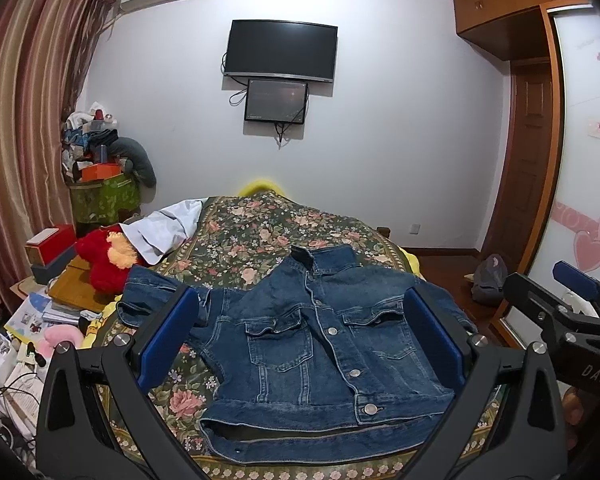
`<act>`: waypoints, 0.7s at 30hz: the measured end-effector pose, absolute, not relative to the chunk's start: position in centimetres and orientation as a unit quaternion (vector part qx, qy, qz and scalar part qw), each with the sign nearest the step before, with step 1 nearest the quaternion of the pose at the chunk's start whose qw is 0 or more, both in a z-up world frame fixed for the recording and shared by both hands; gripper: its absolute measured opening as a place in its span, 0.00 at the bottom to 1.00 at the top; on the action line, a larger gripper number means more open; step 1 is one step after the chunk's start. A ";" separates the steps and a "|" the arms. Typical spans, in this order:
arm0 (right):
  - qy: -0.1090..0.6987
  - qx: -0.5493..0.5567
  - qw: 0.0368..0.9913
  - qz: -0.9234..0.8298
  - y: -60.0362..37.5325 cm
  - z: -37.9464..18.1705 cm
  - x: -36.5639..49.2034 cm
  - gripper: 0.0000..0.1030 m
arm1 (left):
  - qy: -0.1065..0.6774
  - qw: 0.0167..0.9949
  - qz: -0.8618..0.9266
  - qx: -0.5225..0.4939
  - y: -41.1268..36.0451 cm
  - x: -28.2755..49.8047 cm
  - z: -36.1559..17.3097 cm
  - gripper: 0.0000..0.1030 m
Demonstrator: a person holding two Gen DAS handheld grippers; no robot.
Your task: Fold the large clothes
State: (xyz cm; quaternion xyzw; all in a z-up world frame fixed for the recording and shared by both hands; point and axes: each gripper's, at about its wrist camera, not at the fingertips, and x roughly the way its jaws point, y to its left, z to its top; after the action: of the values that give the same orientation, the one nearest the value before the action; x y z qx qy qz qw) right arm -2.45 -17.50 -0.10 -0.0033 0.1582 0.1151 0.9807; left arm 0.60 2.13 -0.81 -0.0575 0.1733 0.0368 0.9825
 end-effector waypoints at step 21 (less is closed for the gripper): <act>0.158 -0.002 0.981 0.114 -17.7 -0.1 -2.4 1.00 | 0.182 0.981 0.027 -0.056 1.7 0.7 -1.0 1.00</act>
State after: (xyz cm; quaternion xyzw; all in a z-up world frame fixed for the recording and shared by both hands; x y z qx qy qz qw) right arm -2.38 -17.75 -0.06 -0.0018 0.1575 0.1142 0.9809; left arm 0.73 1.72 -0.98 -0.0561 0.1816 0.0268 0.9814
